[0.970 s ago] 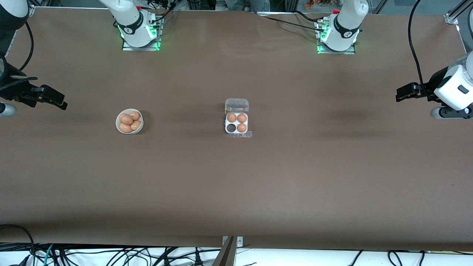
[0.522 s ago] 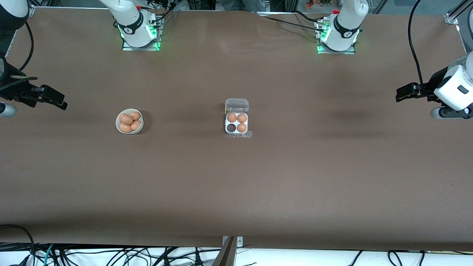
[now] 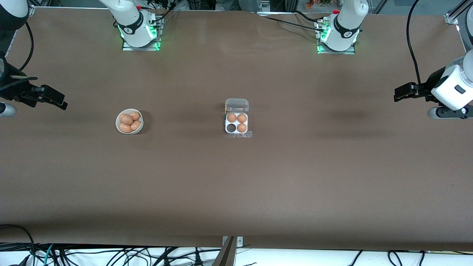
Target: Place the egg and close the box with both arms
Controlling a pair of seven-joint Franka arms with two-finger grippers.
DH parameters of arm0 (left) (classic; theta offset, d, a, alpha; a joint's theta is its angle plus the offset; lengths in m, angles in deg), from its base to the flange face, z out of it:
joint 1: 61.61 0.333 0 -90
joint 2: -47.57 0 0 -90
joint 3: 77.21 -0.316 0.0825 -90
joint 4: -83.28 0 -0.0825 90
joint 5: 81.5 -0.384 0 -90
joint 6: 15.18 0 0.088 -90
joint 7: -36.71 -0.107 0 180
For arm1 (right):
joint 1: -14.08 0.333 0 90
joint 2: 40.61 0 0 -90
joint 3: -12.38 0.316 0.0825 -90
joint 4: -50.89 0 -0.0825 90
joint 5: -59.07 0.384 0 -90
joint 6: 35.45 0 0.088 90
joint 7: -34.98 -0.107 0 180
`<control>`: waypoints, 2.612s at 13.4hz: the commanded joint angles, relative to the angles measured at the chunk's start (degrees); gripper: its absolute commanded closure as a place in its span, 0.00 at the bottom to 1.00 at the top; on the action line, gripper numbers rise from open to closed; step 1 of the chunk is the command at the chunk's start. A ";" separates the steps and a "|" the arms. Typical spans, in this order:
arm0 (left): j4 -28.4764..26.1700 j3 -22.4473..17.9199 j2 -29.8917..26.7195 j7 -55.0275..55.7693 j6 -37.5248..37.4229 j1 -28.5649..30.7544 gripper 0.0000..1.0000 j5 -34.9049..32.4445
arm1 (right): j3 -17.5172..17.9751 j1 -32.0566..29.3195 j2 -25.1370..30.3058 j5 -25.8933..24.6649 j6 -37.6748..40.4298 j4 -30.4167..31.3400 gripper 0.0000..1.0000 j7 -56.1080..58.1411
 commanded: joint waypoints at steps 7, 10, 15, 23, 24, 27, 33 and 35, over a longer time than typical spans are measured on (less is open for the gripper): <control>1.71 0.06 1.42 6.00 -0.47 -5.59 0.00 -0.71 | 0.11 -0.34 0.70 0.72 0.65 0.69 0.00 0.80; 1.80 0.06 1.50 6.09 -0.47 -5.59 0.00 -0.71 | 0.11 -0.34 0.70 0.72 0.65 0.69 0.00 0.80; 1.80 -0.03 1.50 5.65 -0.47 -5.32 0.00 -0.80 | 0.11 -0.34 0.70 0.72 0.74 0.60 0.00 0.80; 1.80 -0.64 1.59 5.03 -0.38 -4.62 0.00 -0.98 | 0.11 -0.34 0.70 0.72 0.74 0.60 0.00 0.80; 1.80 -0.82 1.68 5.03 -0.38 -4.53 0.00 -1.06 | 0.11 -0.34 0.70 0.72 0.74 0.60 0.00 0.80; 1.80 -0.82 1.68 4.95 -0.29 -3.39 0.00 -0.80 | 0.11 -0.34 0.70 0.72 0.74 0.60 0.00 0.80; 1.80 -0.65 2.47 5.03 -0.12 -2.60 0.00 -0.80 | 0.11 -0.34 0.61 0.72 0.65 0.69 0.00 0.80; 1.80 -0.64 2.47 4.95 -0.12 -2.60 0.00 -0.80 | 0.11 -0.34 -0.09 0.72 0.65 0.78 0.00 0.80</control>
